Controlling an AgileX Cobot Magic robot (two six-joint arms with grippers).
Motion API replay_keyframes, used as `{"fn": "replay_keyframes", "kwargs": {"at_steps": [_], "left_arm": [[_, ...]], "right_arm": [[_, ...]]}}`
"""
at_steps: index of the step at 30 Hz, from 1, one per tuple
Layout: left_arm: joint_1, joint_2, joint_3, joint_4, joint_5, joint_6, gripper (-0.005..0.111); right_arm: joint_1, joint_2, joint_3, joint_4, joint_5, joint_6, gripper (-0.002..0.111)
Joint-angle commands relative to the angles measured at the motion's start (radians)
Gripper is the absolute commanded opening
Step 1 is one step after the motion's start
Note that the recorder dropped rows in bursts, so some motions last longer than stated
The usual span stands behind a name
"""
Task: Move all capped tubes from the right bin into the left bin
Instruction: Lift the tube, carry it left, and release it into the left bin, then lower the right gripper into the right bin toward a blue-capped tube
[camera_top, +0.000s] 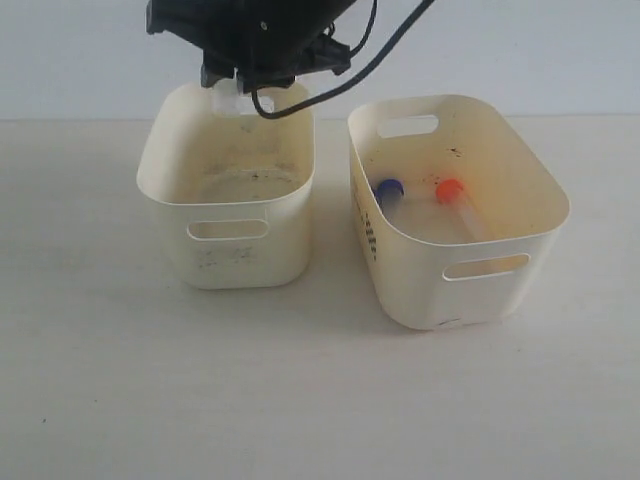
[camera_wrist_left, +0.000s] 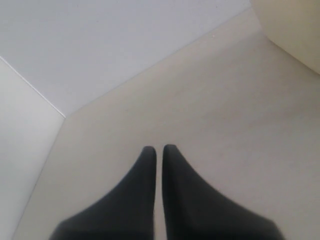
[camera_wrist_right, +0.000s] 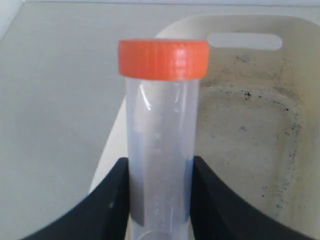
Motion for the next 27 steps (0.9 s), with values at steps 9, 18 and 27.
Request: {"fn": "replay_keyframes", "kwargs": {"at_steps": [9,18,27], "left_arm": [[-0.001,0.004,-0.004,-0.003,-0.005,0.001,0.004],[-0.001,0.004,-0.004,-0.003,-0.005,0.001,0.004],[-0.001,0.004,-0.004,-0.003,-0.005,0.001,0.004]], "right_arm": [[-0.002,0.028,-0.002,-0.002,-0.004,-0.008,0.042],[-0.004,-0.062,-0.002,-0.142,0.057,-0.036,0.035],[-0.196,-0.115,-0.002,-0.242,0.359,0.013,0.000]]}}
